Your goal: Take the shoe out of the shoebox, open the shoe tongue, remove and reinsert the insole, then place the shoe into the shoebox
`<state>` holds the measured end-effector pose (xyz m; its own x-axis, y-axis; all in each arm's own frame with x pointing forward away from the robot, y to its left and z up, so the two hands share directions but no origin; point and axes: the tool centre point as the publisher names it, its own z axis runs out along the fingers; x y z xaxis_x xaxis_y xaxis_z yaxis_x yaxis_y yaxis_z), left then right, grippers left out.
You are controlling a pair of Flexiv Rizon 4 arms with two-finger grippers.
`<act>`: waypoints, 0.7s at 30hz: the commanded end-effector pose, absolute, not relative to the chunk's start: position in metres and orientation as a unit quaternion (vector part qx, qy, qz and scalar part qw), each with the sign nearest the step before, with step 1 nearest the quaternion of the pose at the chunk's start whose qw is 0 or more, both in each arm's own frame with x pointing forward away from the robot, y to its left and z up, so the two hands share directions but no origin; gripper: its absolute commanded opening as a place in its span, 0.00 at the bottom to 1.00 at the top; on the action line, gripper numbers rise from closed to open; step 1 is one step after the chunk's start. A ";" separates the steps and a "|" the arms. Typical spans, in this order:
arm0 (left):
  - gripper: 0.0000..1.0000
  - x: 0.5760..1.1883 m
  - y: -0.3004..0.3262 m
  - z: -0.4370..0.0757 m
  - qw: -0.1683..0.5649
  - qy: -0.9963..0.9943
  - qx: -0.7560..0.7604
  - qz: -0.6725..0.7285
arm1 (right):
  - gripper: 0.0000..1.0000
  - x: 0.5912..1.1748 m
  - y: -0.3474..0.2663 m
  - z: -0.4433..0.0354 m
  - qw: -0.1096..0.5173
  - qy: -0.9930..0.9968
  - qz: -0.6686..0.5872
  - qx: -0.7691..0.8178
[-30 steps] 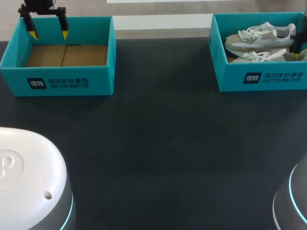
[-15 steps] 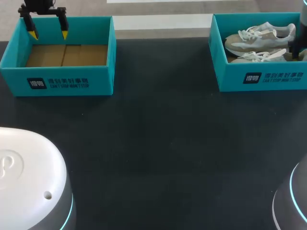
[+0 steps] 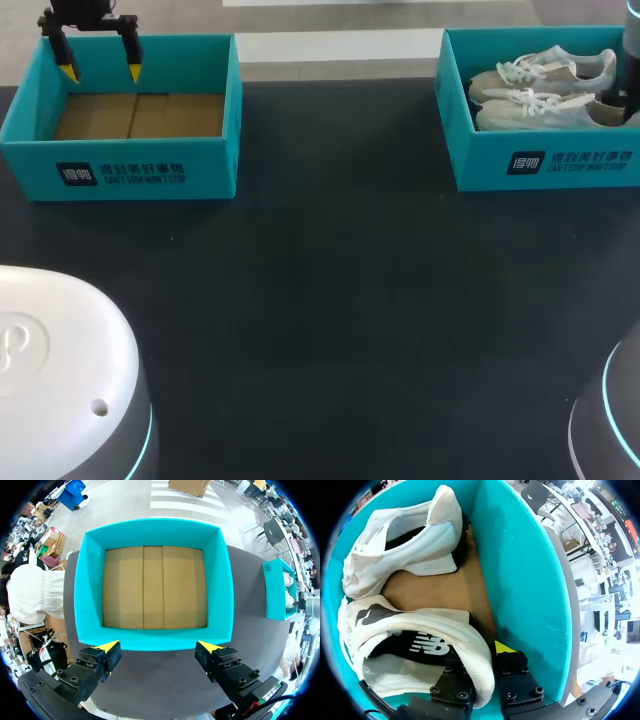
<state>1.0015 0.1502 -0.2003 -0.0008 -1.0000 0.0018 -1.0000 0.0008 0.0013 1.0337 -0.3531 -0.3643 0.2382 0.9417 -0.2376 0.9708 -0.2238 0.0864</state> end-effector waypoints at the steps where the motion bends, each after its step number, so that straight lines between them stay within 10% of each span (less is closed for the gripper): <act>1: 1.00 1.001 0.150 -0.200 0.001 -0.707 0.707 0.000 | 0.00 1.027 -0.353 -0.342 0.115 0.618 -0.071 0.775; 21: 1.00 1.001 0.150 -0.200 0.001 -0.707 0.707 0.000 | 0.00 1.013 -0.332 -0.208 0.118 0.701 -0.080 0.698</act>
